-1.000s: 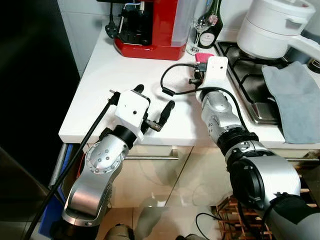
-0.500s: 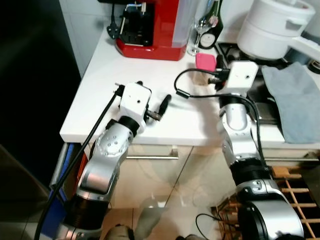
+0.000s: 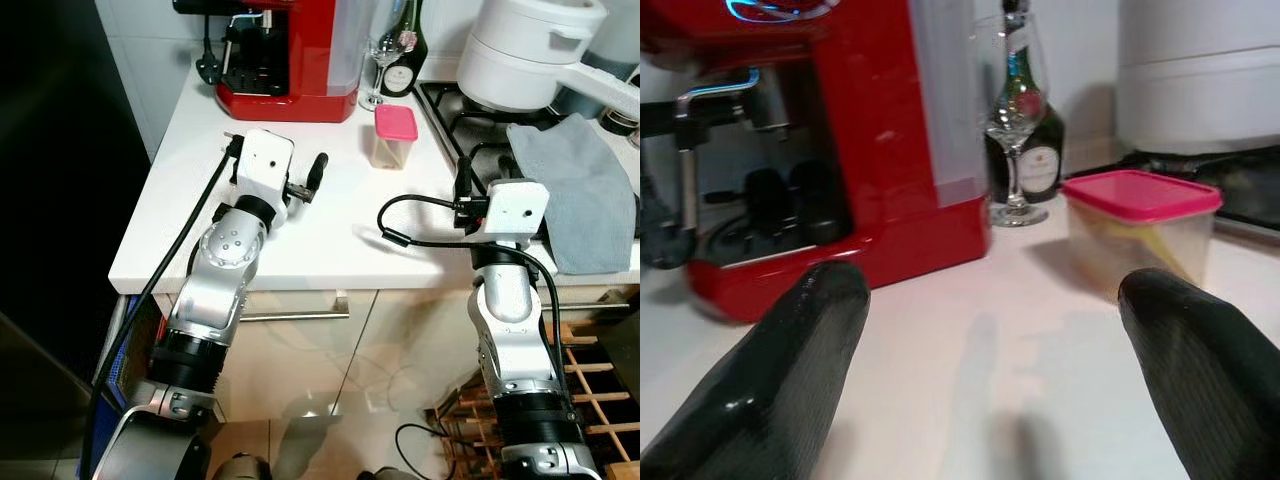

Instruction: Restocking fridge

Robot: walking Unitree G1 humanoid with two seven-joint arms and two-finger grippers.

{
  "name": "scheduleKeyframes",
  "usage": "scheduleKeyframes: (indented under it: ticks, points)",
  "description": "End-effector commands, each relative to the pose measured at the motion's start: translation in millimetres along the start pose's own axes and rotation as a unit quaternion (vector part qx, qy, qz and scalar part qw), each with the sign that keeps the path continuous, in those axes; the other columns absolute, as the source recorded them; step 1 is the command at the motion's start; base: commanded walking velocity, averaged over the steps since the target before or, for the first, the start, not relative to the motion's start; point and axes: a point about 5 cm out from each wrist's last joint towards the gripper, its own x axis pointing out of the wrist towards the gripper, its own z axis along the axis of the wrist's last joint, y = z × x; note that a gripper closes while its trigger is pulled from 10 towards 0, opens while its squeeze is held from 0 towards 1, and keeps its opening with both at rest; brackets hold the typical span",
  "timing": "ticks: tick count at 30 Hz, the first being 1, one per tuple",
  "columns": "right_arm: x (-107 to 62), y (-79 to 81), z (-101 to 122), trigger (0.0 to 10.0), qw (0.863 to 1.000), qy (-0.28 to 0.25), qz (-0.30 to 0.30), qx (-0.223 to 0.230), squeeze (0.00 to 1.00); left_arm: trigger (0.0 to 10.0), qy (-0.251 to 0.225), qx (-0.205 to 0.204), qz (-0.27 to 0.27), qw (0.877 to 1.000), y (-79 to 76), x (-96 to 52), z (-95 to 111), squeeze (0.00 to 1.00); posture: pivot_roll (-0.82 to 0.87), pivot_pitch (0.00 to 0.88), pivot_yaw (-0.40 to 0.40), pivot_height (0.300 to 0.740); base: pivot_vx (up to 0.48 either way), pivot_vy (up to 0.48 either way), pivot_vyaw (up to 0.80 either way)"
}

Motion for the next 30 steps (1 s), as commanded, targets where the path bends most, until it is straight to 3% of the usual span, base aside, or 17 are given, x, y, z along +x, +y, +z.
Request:
scheduleKeyframes:
  ticks: [1, 8, 10, 16, 17, 18, 27, 30]
  points:
    - [-1.6, -5.6, 0, 10.0, 1.000, 0.010, -0.009, -0.004, 1.00, 10.0, -0.023, 0.004, -0.005, 1.000, -2.5, 10.3, 12, 0.00, -0.06, 0.000, 0.008, 0.740, 0.000, 0.000, -0.71]
    - [-1.2, -4.4, 0, 10.0, 1.000, 0.014, 0.001, -0.008, 1.00, 10.0, -0.030, 0.032, 0.022, 0.999, 7.1, 23.3, 19, 0.00, -0.05, 0.000, 0.012, 0.740, 0.000, 0.000, -0.67]
    - [-0.2, 0.0, 1, 10.0, 1.000, 0.019, 0.016, -0.013, 1.00, 10.0, -0.031, 0.048, 0.056, 0.997, 20.1, 28.1, 22, 0.00, -0.06, 0.000, 0.015, 0.740, 0.000, 0.000, -0.67]
    - [0.8, 4.1, -1, 10.0, 0.999, 0.029, 0.029, -0.013, 1.00, 10.0, -0.020, 0.066, 0.079, 0.995, 26.2, 26.1, 15, 0.00, -0.06, 0.000, 0.008, 0.740, 0.000, 0.000, -0.22]
    - [0.6, 4.1, -1, 10.0, 0.999, 0.030, 0.029, -0.012, 1.00, 10.0, -0.022, 0.070, 0.077, 0.994, 24.9, 25.6, 15, 0.66, -0.05, 0.000, 0.005, 0.740, 0.000, 0.000, 0.00]
    - [-0.3, 4.4, 0, 10.0, 0.999, 0.028, 0.030, -0.011, 1.00, 10.0, -0.033, 0.061, 0.067, 0.995, 21.4, 24.6, 16, 1.00, -0.05, 0.000, 0.000, 0.740, 0.000, 0.000, 0.00]
    - [-5.3, 7.5, 0, 10.0, 0.999, 0.025, 0.040, -0.010, 1.00, 10.0, -0.039, 0.054, 0.040, 0.997, 4.4, 29.3, 18, 1.00, -0.05, 0.000, 0.002, 0.740, 0.000, 0.000, 0.00]
    - [-5.9, 7.1, -1, 10.0, 0.999, 0.028, 0.036, -0.012, 1.00, 10.0, -0.032, 0.018, 0.022, 0.999, -1.0, 30.6, 16, 1.00, -0.06, 0.000, 0.007, 0.740, 0.112, 0.000, 0.00]
